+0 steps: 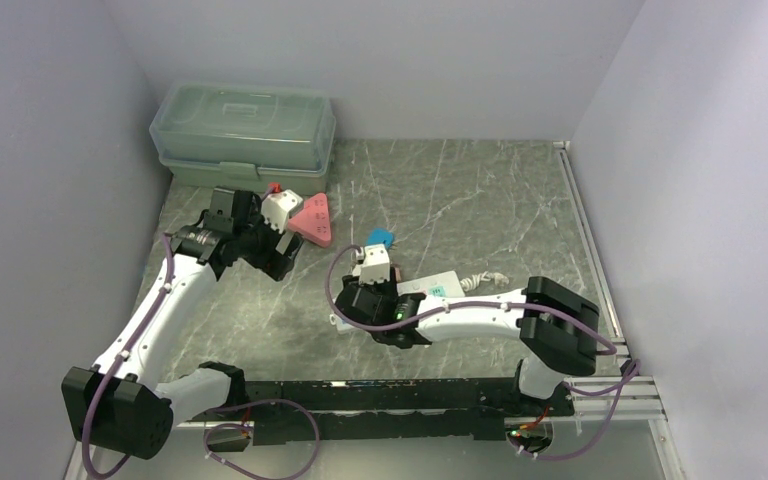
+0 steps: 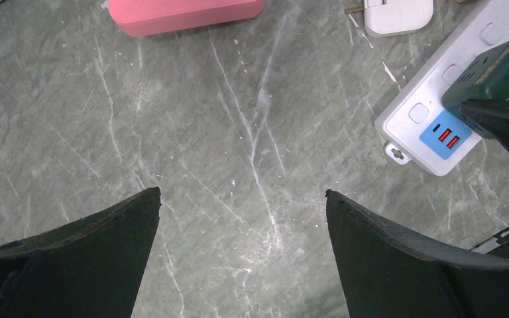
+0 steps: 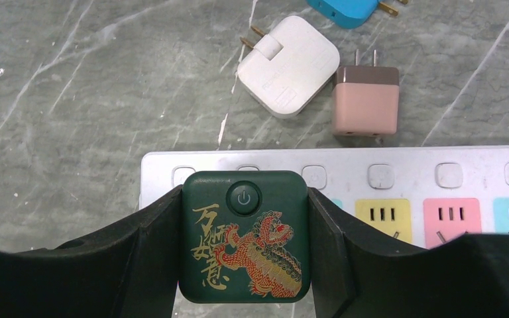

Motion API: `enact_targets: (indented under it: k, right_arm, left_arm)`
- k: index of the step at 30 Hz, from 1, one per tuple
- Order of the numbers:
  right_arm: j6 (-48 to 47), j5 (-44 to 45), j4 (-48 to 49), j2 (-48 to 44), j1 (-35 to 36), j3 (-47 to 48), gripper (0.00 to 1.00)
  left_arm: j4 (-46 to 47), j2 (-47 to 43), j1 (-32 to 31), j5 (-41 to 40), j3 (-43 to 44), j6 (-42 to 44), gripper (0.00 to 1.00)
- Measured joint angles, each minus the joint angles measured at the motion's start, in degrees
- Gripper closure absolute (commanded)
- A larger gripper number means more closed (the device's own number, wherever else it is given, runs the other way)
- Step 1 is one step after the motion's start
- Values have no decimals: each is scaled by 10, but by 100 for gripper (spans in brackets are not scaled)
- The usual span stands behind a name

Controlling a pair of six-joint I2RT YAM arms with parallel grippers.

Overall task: Insert the plug
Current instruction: Insert the plug into the socket.

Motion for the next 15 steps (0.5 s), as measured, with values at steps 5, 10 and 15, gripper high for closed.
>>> enact_targets:
  k: [5,10,15]
  right_arm:
    - [0,10,3,1,19,-8,100]
    - [2,13,10,-2,23,-15,62]
    - [2,12,16,-8,23,-16,33]
  left_arm:
    - [0,1,0,-5,1,0,0]
    - [0,1,0,-10,3,0,0]
    - [-3,6,0,-11,9,0,0]
